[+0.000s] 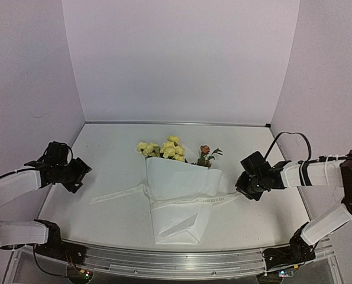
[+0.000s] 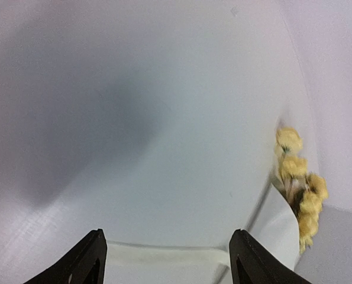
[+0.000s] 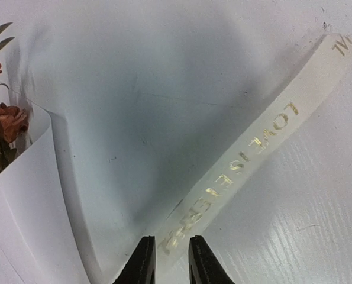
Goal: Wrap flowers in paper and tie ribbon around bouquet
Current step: Tie the ribbon around the folded bouquet.
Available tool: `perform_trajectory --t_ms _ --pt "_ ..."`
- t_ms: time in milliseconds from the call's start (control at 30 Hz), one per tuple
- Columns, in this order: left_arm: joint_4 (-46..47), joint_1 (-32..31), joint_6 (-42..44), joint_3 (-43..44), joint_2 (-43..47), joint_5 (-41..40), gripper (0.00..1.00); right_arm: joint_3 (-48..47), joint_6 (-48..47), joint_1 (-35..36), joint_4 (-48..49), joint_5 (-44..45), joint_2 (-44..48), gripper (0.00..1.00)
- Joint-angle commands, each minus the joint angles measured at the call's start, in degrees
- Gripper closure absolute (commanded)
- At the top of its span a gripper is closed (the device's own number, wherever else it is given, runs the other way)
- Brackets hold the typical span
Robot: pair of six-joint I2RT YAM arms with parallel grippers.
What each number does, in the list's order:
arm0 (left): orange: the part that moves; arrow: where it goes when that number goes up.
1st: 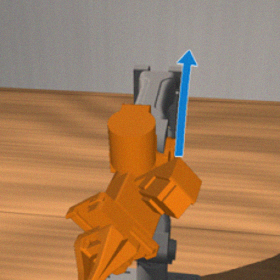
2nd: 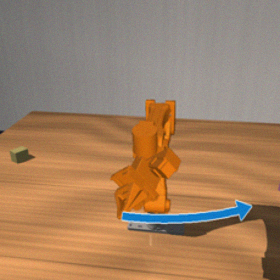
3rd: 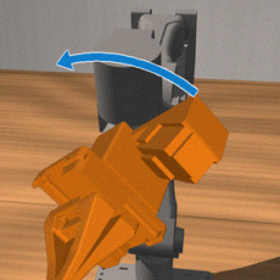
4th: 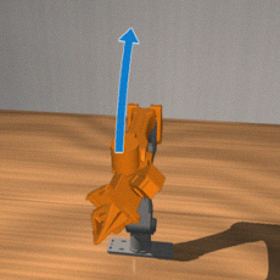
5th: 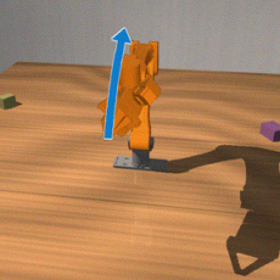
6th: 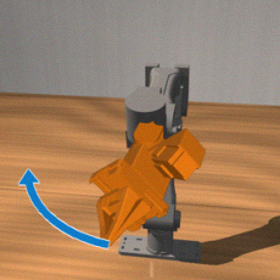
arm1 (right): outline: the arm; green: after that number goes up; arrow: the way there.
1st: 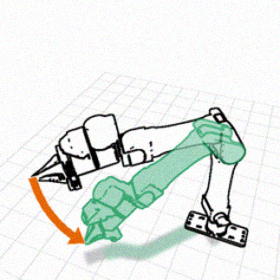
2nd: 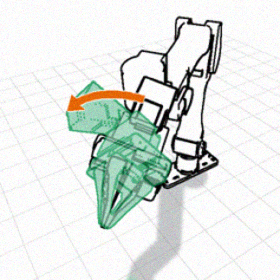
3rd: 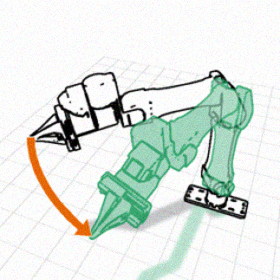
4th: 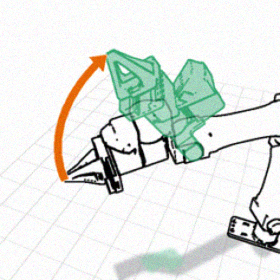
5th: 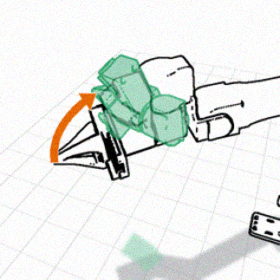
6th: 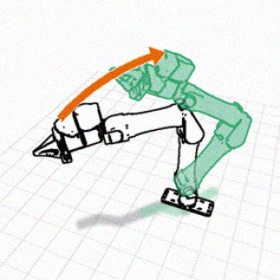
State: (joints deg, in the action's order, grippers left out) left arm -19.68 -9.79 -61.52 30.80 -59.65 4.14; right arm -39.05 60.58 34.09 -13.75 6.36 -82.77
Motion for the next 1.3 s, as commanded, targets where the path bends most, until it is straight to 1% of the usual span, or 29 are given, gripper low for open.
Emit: perform_trajectory --t_ms 0,100,167,333,500,567,667,833,967,1100,1200,1267 --pt "9.52 -13.63 -13.58 1.19 -2.18 -0.90 0.25 2.76 1.61 -0.16 -0.88 1.15 5.81 0.58" --pt "17.71 -20.87 -15.12 1.76 -5.99 -1.65 0.23 3.78 2.30 -0.14 -1.20 0.16 8.22 0.44" --pt "23.70 -23.85 -14.40 2.59 -10.14 -0.34 0.21 4.59 3.31 -0.14 -1.28 -1.06 10.06 0.38" --pt "29.35 -30.43 -15.25 5.61 -18.32 1.93 0.22 6.83 6.78 1.39 -0.90 -2.49 14.28 0.35" --pt "31.81 -33.97 -15.47 6.97 -23.80 3.42 0.23 7.48 9.58 3.97 -0.67 -1.05 16.55 0.32" --pt "31.40 -35.27 -14.87 7.91 -25.14 3.64 0.24 7.25 10.40 5.42 -0.67 -0.21 16.57 0.32" --pt "28.44 -37.00 -14.05 9.61 -26.53 2.84 0.25 6.73 12.06 7.72 -0.21 0.46 15.54 0.32" --pt "28.40 -38.17 -14.04 9.85 -28.86 2.87 0.28 6.50 15.15 11.30 2.71 1.29 13.07 0.31" --pt "28.13 -38.49 -14.51 10.36 -31.04 3.65 0.35 7.68 18.86 13.15 6.15 1.99 11.53 0.31" --pt "27.75 -38.55 -15.23 9.87 -31.31 3.05 0.44 9.13 22.77 14.66 10.05 1.95 9.71 0.31" --pt "27.90 -38.52 -15.25 9.71 -31.33 2.90 0.54 10.29 26.14 15.78 14.09 1.98 8.01 0.30" --pt "28.02 -38.53 -15.08 9.66 -31.40 2.91 0.63 11.43 28.54 16.77 17.23 2.51 7.09 0.30"
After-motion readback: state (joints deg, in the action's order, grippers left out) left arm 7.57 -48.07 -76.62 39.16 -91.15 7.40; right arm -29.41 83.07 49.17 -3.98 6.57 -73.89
